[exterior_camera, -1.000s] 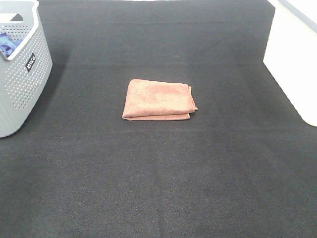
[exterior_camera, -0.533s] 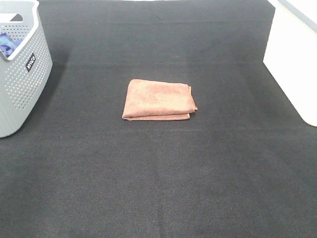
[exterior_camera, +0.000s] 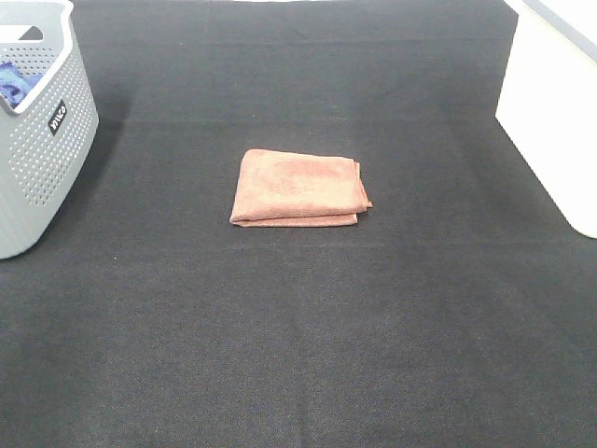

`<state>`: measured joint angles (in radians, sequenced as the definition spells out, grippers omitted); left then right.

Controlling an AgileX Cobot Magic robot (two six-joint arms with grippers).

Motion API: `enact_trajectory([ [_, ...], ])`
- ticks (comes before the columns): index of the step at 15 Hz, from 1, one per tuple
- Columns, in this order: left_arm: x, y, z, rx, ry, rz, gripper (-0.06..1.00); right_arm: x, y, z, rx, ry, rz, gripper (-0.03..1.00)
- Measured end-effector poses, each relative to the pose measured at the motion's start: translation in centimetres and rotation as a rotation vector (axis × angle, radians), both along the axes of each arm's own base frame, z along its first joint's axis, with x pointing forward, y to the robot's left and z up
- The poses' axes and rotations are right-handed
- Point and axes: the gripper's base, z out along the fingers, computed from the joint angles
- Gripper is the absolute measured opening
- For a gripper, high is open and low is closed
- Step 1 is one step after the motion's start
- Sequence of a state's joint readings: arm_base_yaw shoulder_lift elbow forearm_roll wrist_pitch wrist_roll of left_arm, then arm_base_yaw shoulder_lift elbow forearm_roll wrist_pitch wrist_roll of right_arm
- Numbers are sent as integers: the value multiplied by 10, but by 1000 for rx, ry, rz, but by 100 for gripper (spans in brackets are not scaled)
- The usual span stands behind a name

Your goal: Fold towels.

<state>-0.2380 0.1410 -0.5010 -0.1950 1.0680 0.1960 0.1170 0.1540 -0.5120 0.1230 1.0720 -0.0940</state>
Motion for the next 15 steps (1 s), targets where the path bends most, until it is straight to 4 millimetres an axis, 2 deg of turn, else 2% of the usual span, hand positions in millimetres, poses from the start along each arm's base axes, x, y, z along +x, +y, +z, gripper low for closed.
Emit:
enact_trajectory([
  [8,0,0,0,0,-1,11,53,0,0,0,3,1,-3,78],
  [15,3,3,0,-2,-11,230,53,-1,0,0,18,-11,-85,78],
])
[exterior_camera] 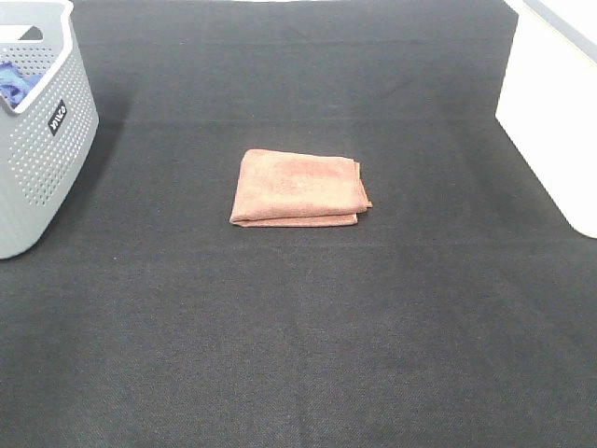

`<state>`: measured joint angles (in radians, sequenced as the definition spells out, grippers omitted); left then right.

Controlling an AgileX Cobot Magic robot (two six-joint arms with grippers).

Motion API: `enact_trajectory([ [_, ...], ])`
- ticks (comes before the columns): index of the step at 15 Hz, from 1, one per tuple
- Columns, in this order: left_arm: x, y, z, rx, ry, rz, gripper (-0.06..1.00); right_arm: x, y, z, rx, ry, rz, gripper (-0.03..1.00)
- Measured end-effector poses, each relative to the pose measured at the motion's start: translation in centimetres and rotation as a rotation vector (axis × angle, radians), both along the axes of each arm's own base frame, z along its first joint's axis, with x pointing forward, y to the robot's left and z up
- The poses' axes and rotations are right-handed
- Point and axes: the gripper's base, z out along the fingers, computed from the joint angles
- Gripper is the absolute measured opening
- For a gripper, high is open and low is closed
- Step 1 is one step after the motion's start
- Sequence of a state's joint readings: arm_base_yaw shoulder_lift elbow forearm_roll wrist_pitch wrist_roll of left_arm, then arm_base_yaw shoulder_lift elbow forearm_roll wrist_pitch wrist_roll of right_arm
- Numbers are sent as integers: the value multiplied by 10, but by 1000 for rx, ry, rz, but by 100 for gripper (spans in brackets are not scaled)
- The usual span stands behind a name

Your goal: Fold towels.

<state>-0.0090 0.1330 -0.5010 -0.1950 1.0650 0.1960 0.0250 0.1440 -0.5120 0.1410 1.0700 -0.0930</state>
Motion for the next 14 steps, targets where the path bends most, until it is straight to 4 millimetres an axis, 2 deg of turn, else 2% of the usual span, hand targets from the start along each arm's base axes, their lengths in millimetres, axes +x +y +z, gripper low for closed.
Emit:
enact_trajectory([
  [4,-21,0,1,-1,-133,4,53,-19,0,1,5,-127,1,78],
  [14,-21,1,0,3,-138,6,53,-23,0,-1,12,-144,5,78],
])
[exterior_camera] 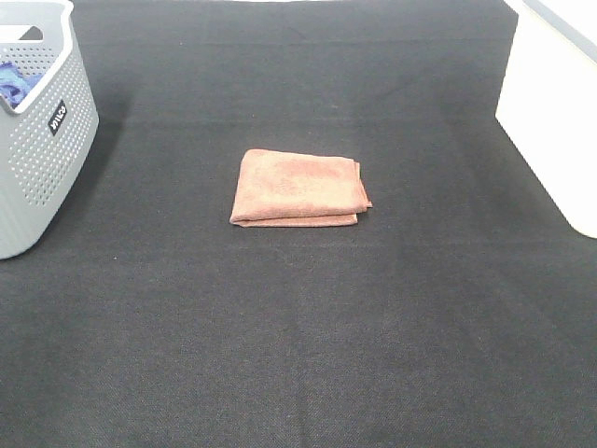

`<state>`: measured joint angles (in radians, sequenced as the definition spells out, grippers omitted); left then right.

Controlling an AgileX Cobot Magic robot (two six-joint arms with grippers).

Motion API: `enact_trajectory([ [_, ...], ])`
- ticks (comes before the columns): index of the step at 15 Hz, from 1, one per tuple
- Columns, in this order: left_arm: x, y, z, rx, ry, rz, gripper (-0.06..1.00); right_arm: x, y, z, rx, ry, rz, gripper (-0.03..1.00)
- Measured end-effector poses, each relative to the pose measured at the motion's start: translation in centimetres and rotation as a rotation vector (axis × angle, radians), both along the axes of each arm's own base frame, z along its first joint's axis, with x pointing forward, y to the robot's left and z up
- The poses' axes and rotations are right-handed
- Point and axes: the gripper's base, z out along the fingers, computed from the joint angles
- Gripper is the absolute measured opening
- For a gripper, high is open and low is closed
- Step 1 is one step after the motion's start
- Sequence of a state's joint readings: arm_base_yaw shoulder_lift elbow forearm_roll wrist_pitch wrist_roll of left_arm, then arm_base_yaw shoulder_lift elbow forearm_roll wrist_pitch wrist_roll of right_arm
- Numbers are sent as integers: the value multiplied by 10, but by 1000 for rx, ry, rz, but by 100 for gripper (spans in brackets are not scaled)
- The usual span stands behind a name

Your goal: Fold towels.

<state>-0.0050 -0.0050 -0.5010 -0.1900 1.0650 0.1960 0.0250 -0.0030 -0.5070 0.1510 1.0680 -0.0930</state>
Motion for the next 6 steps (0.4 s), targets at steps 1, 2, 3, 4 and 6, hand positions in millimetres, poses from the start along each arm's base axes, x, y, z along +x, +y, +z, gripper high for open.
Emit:
enact_trajectory([
  [1,0,0,0,0,0,0,53,0,0,0,0,0,0,78],
  [2,0,0,0,0,0,0,53,0,0,0,0,0,0,78],
  [3,0,0,0,0,0,0,53,0,0,0,0,0,0,78],
  [4,0,0,0,0,0,0,53,0,0,0,0,0,0,78],
  [6,0,0,0,0,-1,0,53,0,0,0,0,0,0,78],
])
